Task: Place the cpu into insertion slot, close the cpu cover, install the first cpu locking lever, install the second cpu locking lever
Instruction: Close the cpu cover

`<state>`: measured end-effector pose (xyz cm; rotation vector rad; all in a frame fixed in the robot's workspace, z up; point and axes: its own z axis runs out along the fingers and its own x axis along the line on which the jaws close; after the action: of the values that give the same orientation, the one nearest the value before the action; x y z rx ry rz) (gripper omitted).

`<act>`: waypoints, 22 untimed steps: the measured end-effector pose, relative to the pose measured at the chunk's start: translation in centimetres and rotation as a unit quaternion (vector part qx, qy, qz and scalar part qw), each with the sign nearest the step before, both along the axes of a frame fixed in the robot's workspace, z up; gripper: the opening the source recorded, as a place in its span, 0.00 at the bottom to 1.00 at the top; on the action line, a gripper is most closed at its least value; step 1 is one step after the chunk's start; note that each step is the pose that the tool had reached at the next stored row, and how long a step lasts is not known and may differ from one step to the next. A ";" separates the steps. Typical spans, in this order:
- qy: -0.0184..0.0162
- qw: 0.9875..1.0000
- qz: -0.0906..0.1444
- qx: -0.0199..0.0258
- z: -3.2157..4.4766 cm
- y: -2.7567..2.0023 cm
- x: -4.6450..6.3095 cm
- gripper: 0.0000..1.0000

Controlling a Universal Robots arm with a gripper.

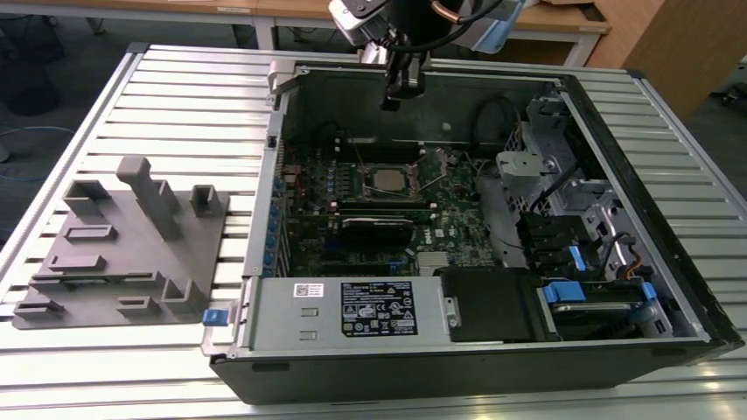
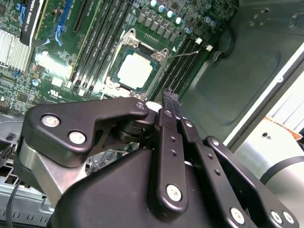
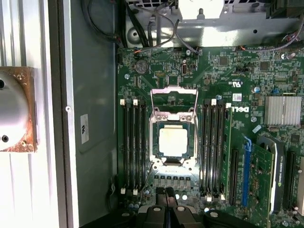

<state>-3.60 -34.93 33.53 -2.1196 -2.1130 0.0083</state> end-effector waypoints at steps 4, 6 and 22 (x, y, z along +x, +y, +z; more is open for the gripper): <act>-0.006 1.000 0.000 0.000 -0.36 -0.02 0.0 0.11; -0.009 1.000 0.001 0.000 -0.54 -0.03 0.0 0.11; -0.030 0.999 0.015 0.000 -1.93 -0.06 0.0 0.11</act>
<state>-3.60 -34.99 31.60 -2.1144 -2.1769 -0.0524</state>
